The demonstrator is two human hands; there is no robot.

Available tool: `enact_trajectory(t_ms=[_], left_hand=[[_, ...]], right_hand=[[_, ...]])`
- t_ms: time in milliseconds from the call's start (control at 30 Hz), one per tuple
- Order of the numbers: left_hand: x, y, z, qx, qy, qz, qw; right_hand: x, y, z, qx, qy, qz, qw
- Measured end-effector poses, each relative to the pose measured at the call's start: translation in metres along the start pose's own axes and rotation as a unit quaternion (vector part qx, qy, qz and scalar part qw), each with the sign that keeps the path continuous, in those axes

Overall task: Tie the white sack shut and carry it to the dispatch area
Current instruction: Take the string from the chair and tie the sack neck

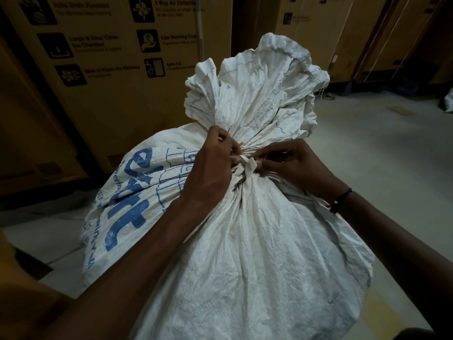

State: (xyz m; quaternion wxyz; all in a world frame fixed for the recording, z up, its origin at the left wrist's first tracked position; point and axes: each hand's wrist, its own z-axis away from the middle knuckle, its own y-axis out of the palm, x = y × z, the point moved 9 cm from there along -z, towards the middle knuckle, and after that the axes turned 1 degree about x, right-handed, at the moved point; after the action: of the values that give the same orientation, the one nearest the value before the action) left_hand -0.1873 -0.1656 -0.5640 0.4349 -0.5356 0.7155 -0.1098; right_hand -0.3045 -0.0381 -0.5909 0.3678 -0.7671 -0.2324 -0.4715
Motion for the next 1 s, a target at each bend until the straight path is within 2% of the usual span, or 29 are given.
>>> enact_trajectory(t_ms=[100,267,433,667,800,1000], left_hand=[[0.001,-0.001,0.001,-0.003,-0.012,0.015,1.000],[0.005,0.003,0.002,-0.002,-0.033,0.041,0.999],[0.007,0.003,0.004,-0.011,-0.042,0.019,0.999],[0.009,-0.001,0.008,-0.035,-0.060,0.038,0.997],[0.009,-0.009,0.006,-0.054,-0.055,0.063,0.995],[0.006,-0.023,-0.001,-0.059,-0.053,0.092,0.993]], right_hand=[[-0.003,0.000,0.000,0.000,0.008,-0.034,0.999],[-0.003,0.003,-0.004,-0.014,0.013,-0.029,0.999],[-0.003,0.004,-0.004,-0.002,0.027,-0.028,0.999],[0.004,0.003,-0.003,0.000,-0.001,0.051,0.999],[0.017,0.000,-0.002,-0.027,-0.041,0.089,0.995],[0.028,-0.003,-0.006,-0.076,-0.045,0.049,0.995]])
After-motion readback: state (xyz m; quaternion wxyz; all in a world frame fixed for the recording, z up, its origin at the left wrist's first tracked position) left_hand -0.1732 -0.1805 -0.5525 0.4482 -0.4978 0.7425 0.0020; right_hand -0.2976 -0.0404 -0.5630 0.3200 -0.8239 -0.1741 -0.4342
